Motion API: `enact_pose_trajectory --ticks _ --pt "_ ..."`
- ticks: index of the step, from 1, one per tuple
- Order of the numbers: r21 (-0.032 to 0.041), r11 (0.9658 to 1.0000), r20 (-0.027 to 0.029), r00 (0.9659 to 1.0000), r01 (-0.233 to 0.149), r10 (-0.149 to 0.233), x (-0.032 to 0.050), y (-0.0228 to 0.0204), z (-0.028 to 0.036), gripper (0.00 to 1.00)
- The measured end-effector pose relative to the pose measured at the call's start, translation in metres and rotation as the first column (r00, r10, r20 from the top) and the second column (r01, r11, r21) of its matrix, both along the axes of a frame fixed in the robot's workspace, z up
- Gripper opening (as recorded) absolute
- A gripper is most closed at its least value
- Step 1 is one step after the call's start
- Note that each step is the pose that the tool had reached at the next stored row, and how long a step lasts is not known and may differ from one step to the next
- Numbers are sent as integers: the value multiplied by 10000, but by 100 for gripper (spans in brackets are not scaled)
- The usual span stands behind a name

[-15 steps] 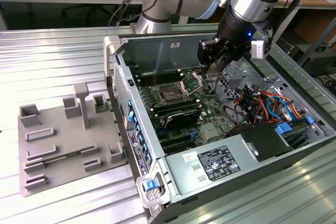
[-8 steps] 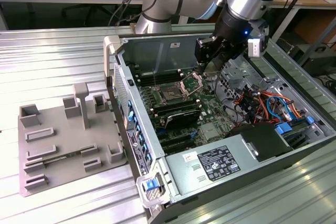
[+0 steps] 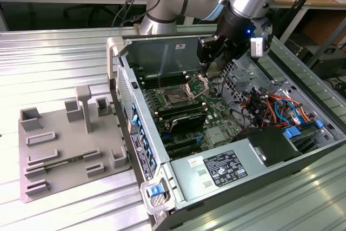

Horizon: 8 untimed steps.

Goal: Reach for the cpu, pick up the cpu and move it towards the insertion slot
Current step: 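Pick up the cpu and move it towards the insertion slot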

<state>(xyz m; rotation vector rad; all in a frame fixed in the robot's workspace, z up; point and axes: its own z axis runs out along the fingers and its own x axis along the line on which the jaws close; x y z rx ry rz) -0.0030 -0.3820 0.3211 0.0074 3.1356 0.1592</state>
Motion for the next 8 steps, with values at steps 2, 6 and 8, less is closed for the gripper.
enact_pose_trajectory --ticks 2,6,8 --pt "0 10000 0 10000 -1 1 -6 16 -1 55" --pt "0 10000 0 10000 -1 1 -6 21 -1 55" --pt "0 10000 0 10000 -1 1 -6 22 -1 55"
